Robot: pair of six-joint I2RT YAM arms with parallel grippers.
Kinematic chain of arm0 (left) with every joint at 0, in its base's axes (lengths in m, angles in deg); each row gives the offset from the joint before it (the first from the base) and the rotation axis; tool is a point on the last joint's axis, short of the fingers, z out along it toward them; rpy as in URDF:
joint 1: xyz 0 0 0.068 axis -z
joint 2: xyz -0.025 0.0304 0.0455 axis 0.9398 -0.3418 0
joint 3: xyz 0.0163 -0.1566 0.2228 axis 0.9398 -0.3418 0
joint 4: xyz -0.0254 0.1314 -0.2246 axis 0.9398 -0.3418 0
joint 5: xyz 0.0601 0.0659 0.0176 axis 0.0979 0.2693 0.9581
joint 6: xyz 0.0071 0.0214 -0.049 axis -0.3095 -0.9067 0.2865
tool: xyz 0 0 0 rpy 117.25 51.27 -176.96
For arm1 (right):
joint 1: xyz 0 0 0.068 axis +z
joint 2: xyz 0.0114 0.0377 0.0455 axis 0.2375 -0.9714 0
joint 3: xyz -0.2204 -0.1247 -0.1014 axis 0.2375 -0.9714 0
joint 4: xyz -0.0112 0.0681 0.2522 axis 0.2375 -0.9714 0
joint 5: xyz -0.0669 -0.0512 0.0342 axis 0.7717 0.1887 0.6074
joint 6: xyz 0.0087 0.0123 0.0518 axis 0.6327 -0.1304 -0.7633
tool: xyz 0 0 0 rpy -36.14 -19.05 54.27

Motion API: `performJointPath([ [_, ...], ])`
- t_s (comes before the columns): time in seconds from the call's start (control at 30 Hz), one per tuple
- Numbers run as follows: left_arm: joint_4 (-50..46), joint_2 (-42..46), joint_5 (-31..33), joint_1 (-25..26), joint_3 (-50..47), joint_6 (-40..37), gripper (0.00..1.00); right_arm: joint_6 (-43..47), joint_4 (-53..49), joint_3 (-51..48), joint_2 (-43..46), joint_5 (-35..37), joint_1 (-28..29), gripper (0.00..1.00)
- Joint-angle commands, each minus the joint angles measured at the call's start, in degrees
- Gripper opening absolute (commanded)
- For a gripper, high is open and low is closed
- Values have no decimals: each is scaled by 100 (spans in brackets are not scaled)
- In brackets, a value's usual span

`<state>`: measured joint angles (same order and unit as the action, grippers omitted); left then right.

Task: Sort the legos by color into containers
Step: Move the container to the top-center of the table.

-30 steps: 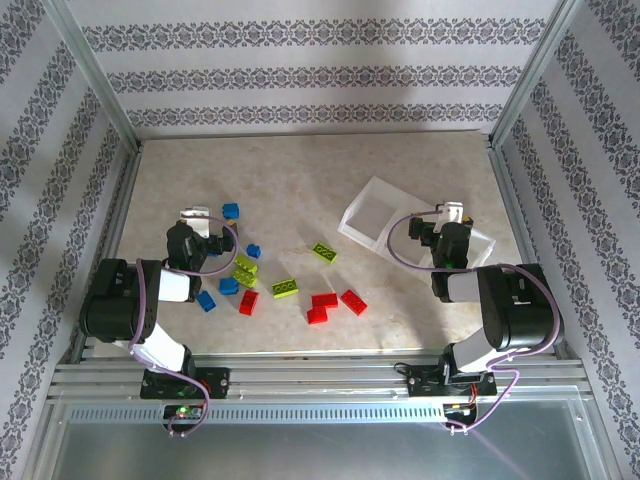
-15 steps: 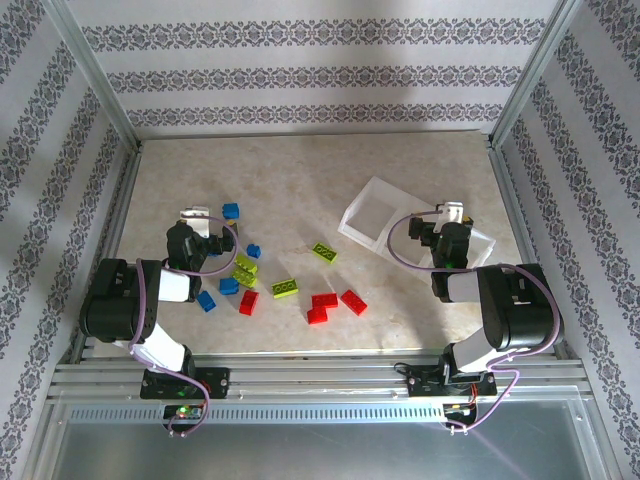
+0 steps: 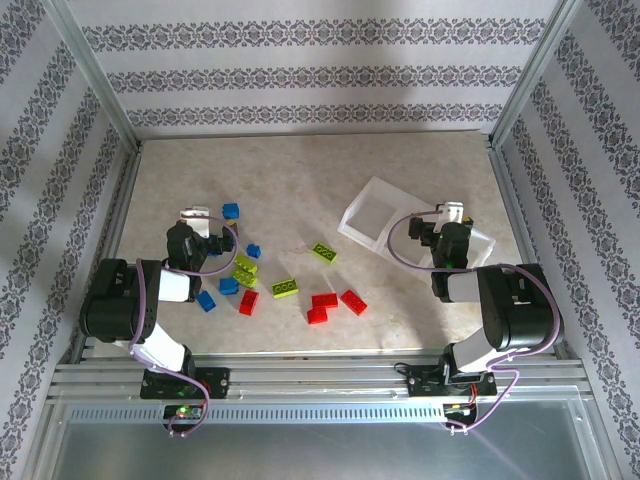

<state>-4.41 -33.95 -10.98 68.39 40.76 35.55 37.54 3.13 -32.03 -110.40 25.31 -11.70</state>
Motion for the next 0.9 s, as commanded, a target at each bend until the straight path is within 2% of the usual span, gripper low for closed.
performJointPath([
  [0.0, -79, 23, -50, -92, 35, -65, 100, -104, 51, 5, 52, 109, 7, 98],
  [0.23, -221, 298, 138, -92, -1, -4, 100, -108, -73, -34, 340, 127, -2, 98],
  [0.37, -621, 647, 172, -92, 43, 8, 100, -108, -710, 188, 590, 169, -2, 98],
  [0.5, -901, 1023, 248, -92, 34, 21, 100, -247, -1375, 284, 1194, 631, 7, 98],
  [0.7, -1430, 1691, 401, -92, 68, 101, 100, -879, -3394, 762, 2317, 1396, 0, 98],
  [0.87, -1812, 2084, 545, -88, 111, 155, 100, -1622, -4733, 767, 3107, 1844, -86, 98],
])
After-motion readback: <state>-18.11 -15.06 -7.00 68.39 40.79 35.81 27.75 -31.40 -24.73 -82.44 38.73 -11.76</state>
